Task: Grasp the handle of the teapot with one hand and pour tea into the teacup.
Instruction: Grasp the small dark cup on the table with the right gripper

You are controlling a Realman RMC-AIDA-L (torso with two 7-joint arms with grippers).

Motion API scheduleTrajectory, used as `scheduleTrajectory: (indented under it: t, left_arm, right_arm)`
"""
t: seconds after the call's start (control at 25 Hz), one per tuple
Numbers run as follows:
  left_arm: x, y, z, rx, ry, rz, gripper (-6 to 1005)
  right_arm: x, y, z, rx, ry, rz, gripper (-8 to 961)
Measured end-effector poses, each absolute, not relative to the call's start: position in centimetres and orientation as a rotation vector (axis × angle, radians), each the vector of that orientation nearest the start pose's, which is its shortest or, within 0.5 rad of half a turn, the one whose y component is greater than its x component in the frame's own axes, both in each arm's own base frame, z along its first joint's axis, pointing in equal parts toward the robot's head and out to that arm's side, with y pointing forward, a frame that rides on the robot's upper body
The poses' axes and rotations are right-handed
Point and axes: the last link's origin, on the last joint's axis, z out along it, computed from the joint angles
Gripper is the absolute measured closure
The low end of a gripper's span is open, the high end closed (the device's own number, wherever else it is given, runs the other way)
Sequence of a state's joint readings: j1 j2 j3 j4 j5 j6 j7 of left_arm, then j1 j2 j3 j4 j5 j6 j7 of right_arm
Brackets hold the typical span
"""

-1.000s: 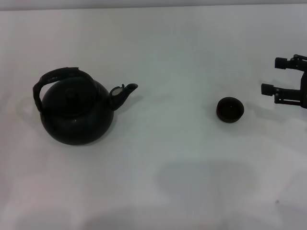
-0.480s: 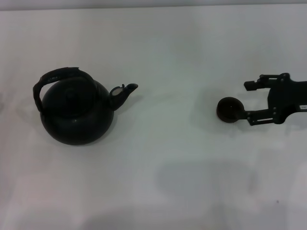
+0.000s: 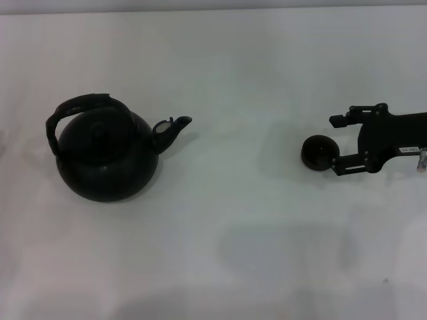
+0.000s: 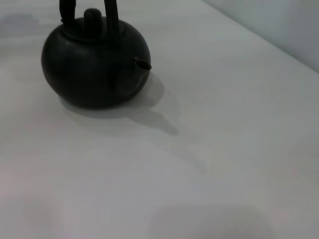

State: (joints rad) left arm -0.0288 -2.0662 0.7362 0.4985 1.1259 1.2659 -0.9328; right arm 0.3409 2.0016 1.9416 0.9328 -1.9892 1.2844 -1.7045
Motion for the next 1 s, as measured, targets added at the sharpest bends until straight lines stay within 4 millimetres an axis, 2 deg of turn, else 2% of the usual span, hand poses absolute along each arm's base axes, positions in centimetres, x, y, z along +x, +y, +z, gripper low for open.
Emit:
scheduleTrajectory:
  t: [0.64,1.0]
  left_arm:
    - [-40.9,22.4,6.6,-1.665,-0.801,-0.747,241]
    - [-40.9,22.6,6.4,-1.672,-0.791,-0.739,242]
  right_arm:
    - [29.5,32.1,-0.7,-2.803,0.364,0.046,104]
    - [29.3,32.3,-1.8,-2.825,0.355,0.014,103]
